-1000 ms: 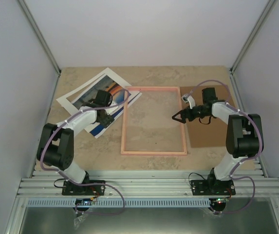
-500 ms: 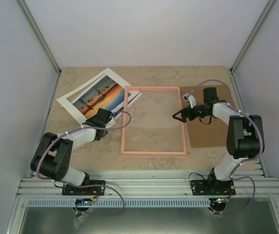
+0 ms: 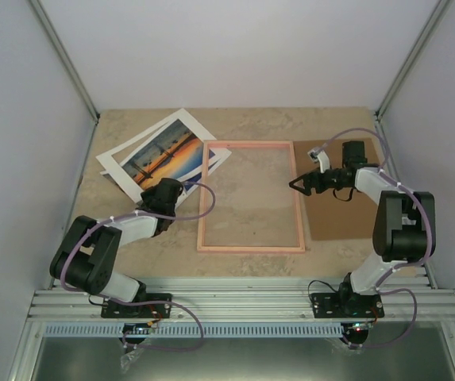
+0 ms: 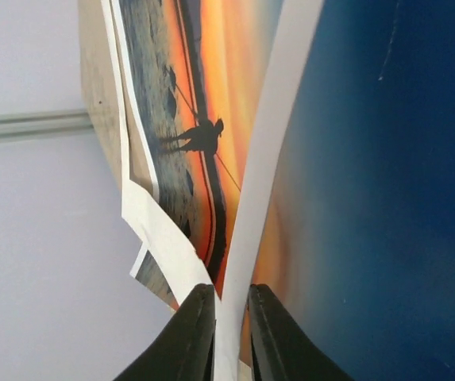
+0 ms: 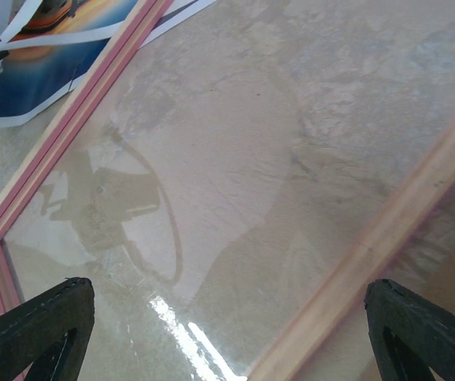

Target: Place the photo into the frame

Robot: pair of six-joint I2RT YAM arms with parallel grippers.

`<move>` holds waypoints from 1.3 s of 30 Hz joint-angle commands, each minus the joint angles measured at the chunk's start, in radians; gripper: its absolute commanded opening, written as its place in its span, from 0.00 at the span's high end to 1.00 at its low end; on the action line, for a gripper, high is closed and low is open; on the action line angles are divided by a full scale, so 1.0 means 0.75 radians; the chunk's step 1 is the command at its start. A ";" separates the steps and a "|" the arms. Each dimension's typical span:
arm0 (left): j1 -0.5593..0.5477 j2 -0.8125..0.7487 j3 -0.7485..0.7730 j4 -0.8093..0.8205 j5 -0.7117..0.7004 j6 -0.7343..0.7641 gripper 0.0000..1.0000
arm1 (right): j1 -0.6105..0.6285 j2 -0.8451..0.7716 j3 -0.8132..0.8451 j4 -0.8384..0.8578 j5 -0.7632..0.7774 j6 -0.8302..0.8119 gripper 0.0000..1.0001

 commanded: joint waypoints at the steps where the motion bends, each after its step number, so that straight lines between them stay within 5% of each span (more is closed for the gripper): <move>1: -0.005 -0.020 -0.047 0.154 -0.100 0.124 0.88 | -0.040 -0.040 -0.016 0.021 -0.036 0.008 0.07; 7: 0.026 -0.111 -0.088 0.193 -0.161 0.288 1.00 | -0.060 -0.055 -0.017 0.022 -0.046 0.010 0.07; 18: 0.193 -0.223 0.066 0.252 -0.232 0.541 1.00 | -0.076 -0.062 -0.023 0.040 -0.068 0.024 0.07; 39: 0.384 -0.117 0.609 0.601 -0.136 1.170 1.00 | -0.129 -0.090 -0.027 0.040 -0.112 0.009 0.07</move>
